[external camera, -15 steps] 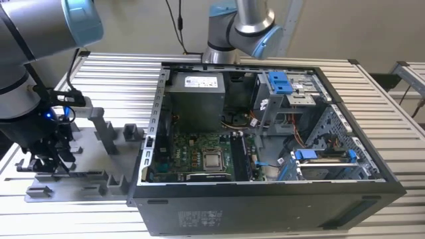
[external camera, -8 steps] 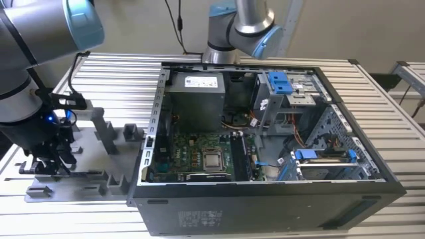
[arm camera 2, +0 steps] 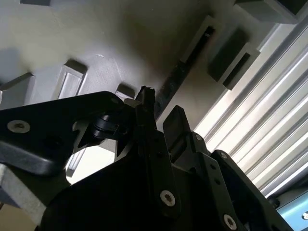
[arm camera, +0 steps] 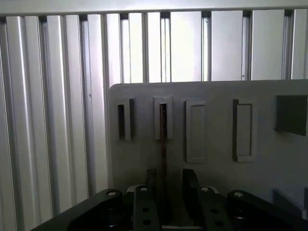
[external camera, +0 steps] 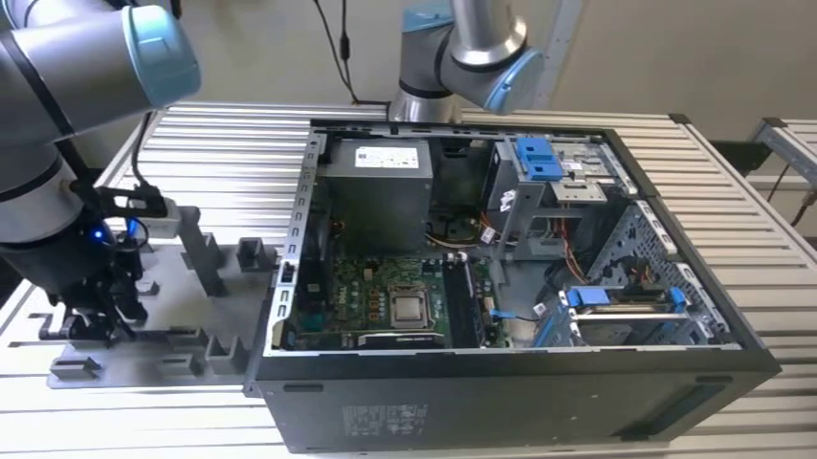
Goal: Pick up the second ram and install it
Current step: 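Pick up the second ram and move it above second insertion slot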
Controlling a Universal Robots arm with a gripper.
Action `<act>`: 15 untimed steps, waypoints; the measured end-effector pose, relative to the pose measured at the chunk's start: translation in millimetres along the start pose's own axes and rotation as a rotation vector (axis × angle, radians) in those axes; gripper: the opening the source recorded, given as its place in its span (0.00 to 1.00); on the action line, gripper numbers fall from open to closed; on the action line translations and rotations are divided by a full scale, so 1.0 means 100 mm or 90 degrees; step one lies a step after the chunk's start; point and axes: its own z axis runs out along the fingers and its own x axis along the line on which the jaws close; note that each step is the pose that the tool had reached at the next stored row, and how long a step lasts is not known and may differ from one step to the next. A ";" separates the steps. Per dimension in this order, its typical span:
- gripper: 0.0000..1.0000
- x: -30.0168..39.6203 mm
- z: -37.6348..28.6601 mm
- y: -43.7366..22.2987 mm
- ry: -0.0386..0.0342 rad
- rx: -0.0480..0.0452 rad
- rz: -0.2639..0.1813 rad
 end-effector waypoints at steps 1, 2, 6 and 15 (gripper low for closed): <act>0.36 0.000 0.016 0.007 0.0000 0.0001 0.000; 0.36 0.002 0.029 0.011 0.0000 0.0000 0.000; 0.36 0.003 0.079 0.018 -0.0001 0.0000 -0.002; 0.36 0.004 0.106 0.021 0.0002 0.0001 -0.005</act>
